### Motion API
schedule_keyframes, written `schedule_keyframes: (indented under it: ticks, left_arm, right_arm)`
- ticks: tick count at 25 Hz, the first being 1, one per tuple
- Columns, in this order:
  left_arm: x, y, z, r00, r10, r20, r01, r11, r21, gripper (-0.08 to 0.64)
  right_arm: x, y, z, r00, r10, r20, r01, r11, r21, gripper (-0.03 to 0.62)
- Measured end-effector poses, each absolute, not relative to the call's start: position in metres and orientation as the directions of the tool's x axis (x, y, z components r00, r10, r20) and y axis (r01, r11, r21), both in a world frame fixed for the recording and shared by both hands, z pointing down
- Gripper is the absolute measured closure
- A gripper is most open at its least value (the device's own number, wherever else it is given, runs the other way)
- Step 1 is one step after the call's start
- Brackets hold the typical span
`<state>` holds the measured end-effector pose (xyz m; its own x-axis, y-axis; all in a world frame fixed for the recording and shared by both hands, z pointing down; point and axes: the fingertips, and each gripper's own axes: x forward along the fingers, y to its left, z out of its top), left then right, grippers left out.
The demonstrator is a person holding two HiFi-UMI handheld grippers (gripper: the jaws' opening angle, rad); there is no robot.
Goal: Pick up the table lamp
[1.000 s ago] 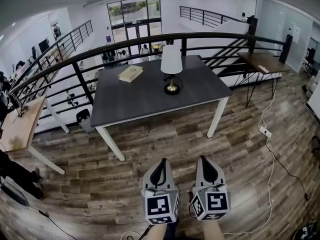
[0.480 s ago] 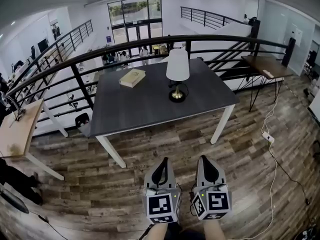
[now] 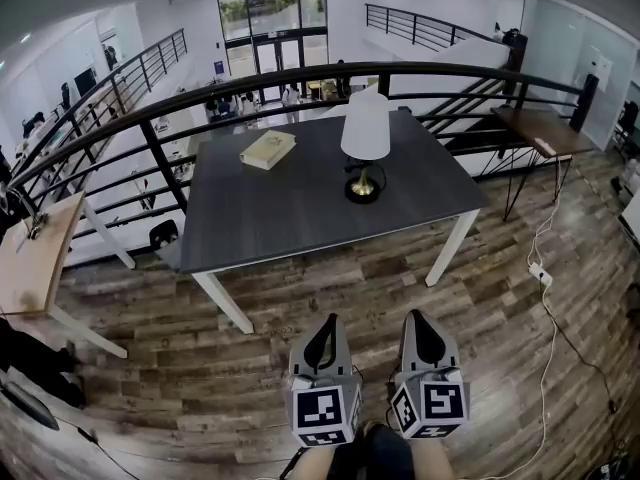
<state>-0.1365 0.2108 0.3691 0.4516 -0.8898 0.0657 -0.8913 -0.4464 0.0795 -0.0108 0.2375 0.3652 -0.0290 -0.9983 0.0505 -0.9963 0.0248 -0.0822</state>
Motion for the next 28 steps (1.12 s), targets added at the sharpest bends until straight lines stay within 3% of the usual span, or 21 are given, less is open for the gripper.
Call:
schedule_keyframes:
  ticks: [11,28]
  left_arm:
    - [-0.135,0.168,0.379,0.418,-0.905,0.082,-0.907,-0.411,0.092,0.541]
    - [-0.07,0.069,0.368,0.38,-0.922,0.079,-0.924,-0.374,0.075,0.54]
  right_arm:
    - [-0.002,0.194,0.369,-0.043,-0.997,0.059,-0.996,0.038,-0.082,0.599]
    - [0.054,0.087,0.359,-0.104,-0.993,0.047,-0.991,0.1,-0.085,0.6]
